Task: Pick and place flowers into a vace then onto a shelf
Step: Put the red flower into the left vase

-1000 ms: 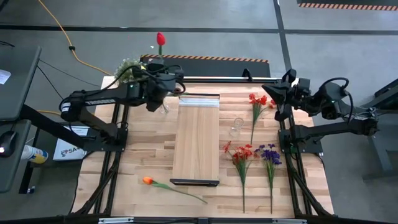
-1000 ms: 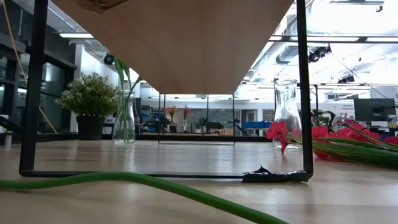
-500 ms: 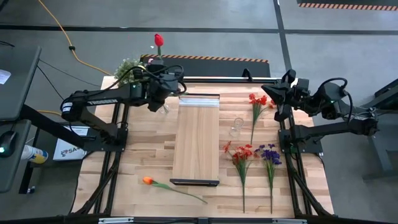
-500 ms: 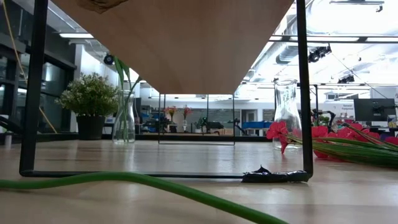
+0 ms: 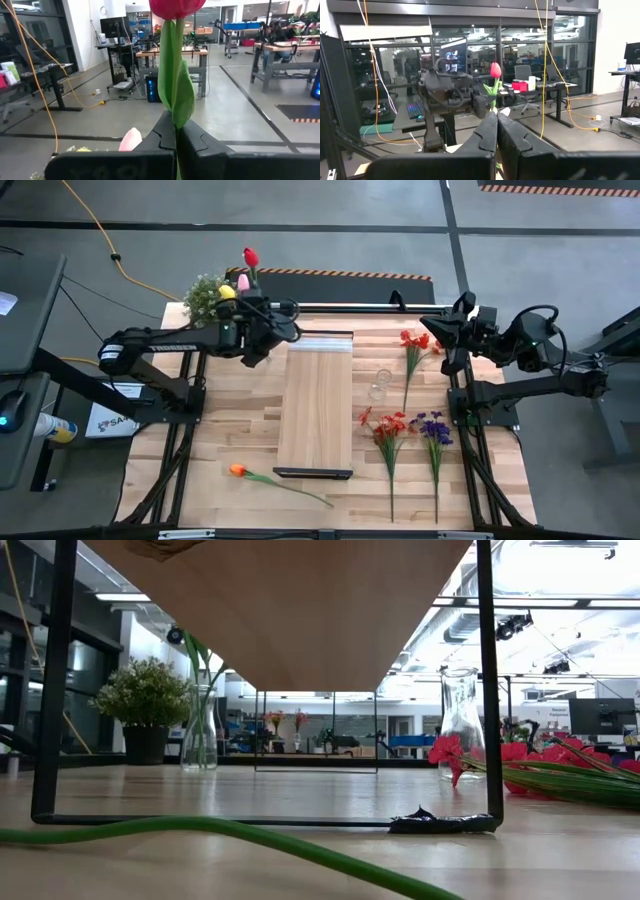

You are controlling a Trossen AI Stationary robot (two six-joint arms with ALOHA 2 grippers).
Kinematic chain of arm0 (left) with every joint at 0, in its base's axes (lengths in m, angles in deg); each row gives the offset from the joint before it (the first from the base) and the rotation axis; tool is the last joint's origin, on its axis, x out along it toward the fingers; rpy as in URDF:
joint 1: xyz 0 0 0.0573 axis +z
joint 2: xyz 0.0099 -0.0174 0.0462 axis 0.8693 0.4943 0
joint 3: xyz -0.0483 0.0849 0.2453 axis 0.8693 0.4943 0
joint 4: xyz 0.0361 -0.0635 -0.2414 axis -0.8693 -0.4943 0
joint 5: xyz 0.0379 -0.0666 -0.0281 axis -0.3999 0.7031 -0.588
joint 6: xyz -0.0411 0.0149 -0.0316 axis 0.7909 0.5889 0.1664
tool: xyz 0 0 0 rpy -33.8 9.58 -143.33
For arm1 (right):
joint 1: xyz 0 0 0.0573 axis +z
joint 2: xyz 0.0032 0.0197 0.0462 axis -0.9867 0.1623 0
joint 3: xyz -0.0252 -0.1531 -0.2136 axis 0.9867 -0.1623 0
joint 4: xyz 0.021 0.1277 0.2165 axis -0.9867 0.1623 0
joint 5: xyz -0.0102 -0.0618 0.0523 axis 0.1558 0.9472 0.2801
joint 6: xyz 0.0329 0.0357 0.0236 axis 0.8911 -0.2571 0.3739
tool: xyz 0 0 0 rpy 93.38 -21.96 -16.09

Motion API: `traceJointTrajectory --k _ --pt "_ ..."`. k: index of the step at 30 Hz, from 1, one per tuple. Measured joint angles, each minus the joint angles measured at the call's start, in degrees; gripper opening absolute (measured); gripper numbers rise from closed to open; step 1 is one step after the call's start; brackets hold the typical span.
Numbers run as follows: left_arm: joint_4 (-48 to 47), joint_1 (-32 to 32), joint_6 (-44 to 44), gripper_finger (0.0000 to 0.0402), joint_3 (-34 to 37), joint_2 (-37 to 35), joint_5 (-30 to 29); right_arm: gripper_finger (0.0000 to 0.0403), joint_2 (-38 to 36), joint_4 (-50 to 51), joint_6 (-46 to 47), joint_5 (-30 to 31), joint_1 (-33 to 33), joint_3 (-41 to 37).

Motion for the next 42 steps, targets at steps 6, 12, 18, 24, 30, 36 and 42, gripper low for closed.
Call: traceJointTrajectory --k 6,12,18,24,30,36,42 --pt "-6.1 1.2 7.5 0.0027 0.2 0.0 0.0 0.0000 0.0 0.0 0.0 0.0 0.0 0.0" --pt "-10.1 1.1 12.9 0.0027 0.3 0.4 0.1 0.0000 0.0 0.0 0.0 0.0 0.0 0.0" --pt "-10.0 1.1 13.2 0.0027 0.3 0.3 0.1 0.0000 0.0 0.0 0.0 0.0 0.0 0.0" --pt "-7.9 1.1 13.0 0.0027 0.2 -0.4 0.1 0.0000 0.0 0.0 0.0 0.0 0.0 0.0" --pt "-7.5 1.1 11.4 0.0027 0.2 -3.0 0.0 0.0000 0.0 0.0 0.2 0.0 0.0 0.0" --pt "-7.6 3.4 11.3 0.0027 0.2 -3.5 0.0 0.0000 0.0 0.0 0.1 0.0 0.0 0.0" --pt "-7.7 7.0 12.9 0.0027 0.2 -2.5 0.3 0.0000 0.0 0.0 0.3 0.0 0.0 0.0"
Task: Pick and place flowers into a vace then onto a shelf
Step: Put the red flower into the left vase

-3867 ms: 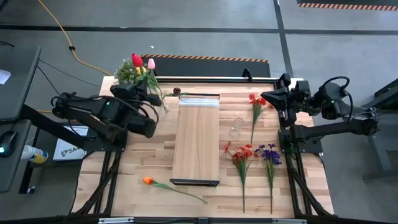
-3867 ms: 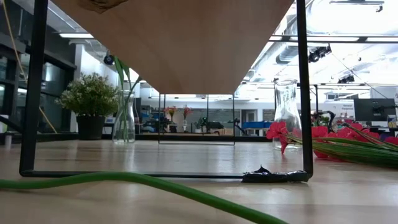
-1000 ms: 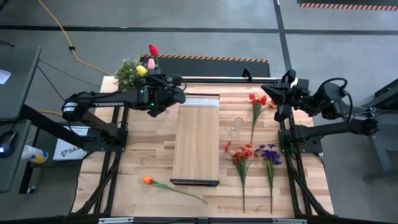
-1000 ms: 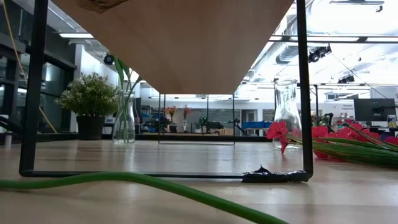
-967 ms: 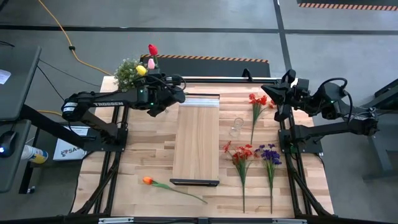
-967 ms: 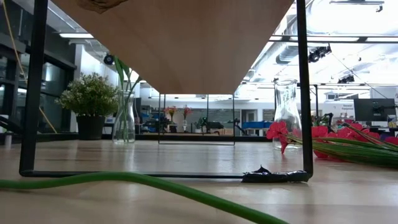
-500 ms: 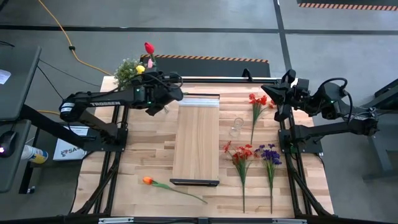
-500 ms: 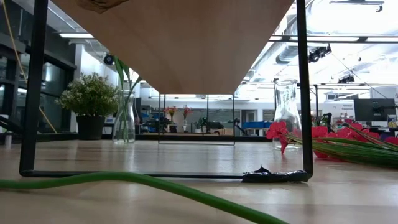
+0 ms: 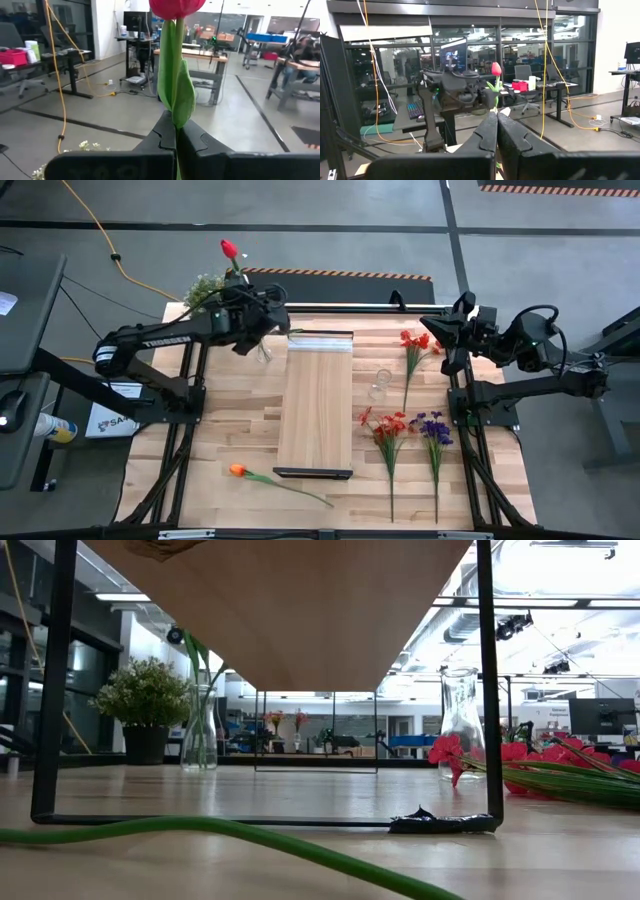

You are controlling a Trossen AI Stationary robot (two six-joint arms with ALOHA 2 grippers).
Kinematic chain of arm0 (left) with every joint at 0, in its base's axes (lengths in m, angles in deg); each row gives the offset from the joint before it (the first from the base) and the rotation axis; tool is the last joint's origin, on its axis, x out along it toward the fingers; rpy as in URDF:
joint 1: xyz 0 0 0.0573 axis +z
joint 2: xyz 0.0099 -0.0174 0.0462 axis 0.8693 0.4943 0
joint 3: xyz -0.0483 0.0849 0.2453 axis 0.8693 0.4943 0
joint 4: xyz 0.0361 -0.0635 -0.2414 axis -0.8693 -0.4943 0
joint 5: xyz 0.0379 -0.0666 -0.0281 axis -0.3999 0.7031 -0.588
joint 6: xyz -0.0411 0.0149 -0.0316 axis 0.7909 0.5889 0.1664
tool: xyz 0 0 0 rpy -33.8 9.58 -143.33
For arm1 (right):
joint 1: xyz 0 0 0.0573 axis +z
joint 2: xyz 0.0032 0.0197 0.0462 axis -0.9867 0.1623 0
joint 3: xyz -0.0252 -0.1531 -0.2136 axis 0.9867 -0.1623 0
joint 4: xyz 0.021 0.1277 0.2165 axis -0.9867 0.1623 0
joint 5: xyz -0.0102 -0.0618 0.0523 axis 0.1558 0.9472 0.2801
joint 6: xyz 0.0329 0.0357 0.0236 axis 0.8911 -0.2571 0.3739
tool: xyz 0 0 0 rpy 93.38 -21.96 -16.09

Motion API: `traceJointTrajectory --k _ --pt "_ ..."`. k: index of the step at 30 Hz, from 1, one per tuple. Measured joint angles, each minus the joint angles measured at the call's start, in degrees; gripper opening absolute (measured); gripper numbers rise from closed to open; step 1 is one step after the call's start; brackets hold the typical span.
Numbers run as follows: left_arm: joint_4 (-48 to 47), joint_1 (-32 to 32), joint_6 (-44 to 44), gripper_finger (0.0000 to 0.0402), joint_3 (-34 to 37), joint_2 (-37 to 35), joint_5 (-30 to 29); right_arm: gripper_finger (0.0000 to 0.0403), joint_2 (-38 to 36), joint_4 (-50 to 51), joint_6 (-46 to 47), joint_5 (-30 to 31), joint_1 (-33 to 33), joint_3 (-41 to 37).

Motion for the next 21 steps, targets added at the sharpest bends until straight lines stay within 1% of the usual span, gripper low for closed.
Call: traceJointTrajectory --k 21 --pt "-0.7 0.5 1.1 0.0027 -0.1 4.8 0.0 0.0000 0.0 0.0 0.3 0.0 0.0 0.0"
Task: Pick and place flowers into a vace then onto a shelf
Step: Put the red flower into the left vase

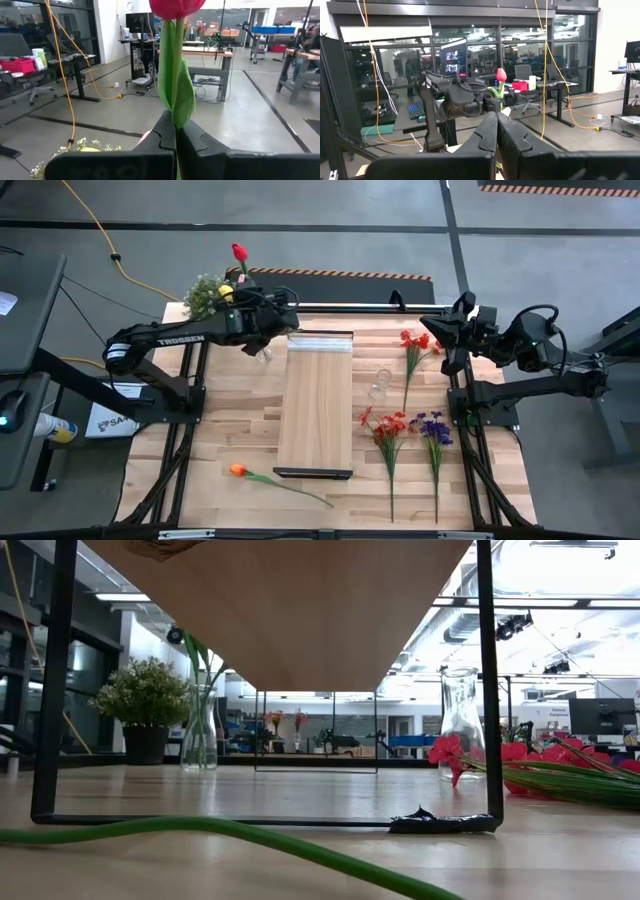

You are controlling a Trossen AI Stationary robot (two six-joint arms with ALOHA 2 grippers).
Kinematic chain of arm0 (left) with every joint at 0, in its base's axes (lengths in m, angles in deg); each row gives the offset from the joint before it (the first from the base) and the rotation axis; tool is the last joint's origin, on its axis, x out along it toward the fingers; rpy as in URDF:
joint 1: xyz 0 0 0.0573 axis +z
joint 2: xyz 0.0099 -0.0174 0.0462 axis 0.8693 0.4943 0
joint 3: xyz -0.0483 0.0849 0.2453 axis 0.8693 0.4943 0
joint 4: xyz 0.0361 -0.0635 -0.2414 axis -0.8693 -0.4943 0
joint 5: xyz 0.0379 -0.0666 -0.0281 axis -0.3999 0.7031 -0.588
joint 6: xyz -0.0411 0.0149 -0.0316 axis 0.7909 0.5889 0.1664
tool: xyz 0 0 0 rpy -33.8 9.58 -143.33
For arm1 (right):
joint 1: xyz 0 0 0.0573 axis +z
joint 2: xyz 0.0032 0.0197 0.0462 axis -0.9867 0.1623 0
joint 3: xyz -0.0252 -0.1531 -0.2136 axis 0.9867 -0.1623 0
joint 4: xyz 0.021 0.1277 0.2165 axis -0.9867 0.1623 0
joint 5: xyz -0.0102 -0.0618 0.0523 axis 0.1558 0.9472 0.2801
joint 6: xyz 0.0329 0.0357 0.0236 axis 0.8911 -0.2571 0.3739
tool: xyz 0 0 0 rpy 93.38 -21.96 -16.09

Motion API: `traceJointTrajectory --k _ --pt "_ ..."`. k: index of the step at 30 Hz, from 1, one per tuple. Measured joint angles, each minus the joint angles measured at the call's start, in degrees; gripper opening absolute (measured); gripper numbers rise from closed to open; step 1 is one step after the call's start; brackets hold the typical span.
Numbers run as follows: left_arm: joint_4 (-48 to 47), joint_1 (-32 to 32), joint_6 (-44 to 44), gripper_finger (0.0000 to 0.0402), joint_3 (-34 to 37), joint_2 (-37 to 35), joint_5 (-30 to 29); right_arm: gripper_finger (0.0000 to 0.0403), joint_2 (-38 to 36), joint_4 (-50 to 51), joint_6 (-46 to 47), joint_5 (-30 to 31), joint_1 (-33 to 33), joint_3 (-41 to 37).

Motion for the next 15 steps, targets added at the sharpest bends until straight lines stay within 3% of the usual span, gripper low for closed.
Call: traceJointTrajectory --k 15 --pt "-1.0 0.0 0.0 0.0038 0.1 1.5 5.0 0.0000 0.0 0.0 -0.1 0.0 0.0 0.0"
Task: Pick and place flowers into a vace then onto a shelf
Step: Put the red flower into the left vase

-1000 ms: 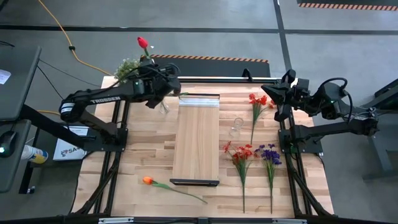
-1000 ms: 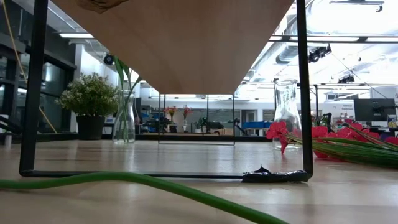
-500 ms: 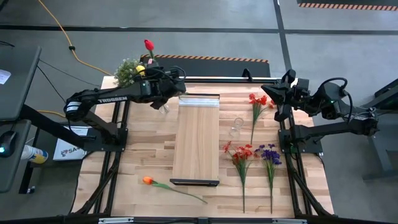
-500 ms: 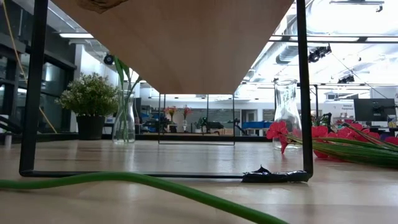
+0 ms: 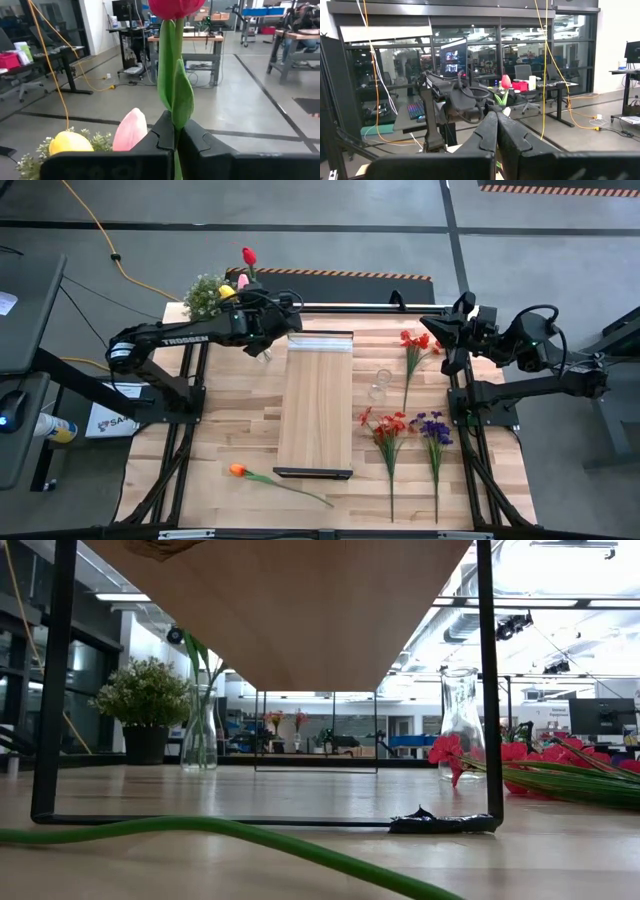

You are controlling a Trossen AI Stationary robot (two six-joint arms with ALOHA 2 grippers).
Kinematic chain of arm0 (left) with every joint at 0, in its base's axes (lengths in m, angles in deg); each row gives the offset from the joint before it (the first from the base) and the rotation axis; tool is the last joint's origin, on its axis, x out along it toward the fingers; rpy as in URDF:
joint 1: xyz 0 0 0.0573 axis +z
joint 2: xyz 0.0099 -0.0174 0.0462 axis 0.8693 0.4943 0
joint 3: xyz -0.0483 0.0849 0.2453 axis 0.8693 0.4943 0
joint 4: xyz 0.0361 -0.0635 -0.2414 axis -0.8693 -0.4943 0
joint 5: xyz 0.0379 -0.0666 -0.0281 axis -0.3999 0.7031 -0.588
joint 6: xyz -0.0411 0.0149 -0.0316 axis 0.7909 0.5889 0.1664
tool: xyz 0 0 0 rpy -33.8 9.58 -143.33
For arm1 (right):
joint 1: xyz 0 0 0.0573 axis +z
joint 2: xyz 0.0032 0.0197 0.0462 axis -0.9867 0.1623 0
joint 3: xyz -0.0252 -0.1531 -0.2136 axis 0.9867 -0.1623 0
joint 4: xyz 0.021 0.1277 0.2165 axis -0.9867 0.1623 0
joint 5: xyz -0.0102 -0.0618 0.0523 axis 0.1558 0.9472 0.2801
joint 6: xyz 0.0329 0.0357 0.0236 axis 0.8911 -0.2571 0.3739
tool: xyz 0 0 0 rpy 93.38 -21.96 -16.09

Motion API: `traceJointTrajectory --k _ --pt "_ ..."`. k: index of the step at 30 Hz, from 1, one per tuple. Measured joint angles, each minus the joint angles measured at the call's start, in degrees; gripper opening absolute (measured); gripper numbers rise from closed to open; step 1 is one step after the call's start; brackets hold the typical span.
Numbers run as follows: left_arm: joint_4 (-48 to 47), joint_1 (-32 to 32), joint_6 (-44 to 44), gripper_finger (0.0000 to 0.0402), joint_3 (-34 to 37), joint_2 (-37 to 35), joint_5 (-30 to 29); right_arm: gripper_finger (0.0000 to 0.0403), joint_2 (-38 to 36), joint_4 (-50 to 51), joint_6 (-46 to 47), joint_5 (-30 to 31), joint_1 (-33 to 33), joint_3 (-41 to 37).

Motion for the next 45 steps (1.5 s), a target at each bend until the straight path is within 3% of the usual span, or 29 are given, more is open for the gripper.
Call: traceJointTrajectory --k 5,17,45 --pt "-0.3 0.0 0.0 0.0038 0.0 0.0 0.6 0.0000 0.0 0.0 0.0 0.0 0.0 0.0" --pt "-0.3 0.0 0.0 0.0105 0.0 0.0 2.1 0.0000 0.0 0.0 0.0 0.0 0.0 0.0" --pt "-1.5 0.0 -1.6 0.0110 -0.1 0.0 7.5 0.0000 0.0 0.0 0.0 -0.6 0.0 0.0"
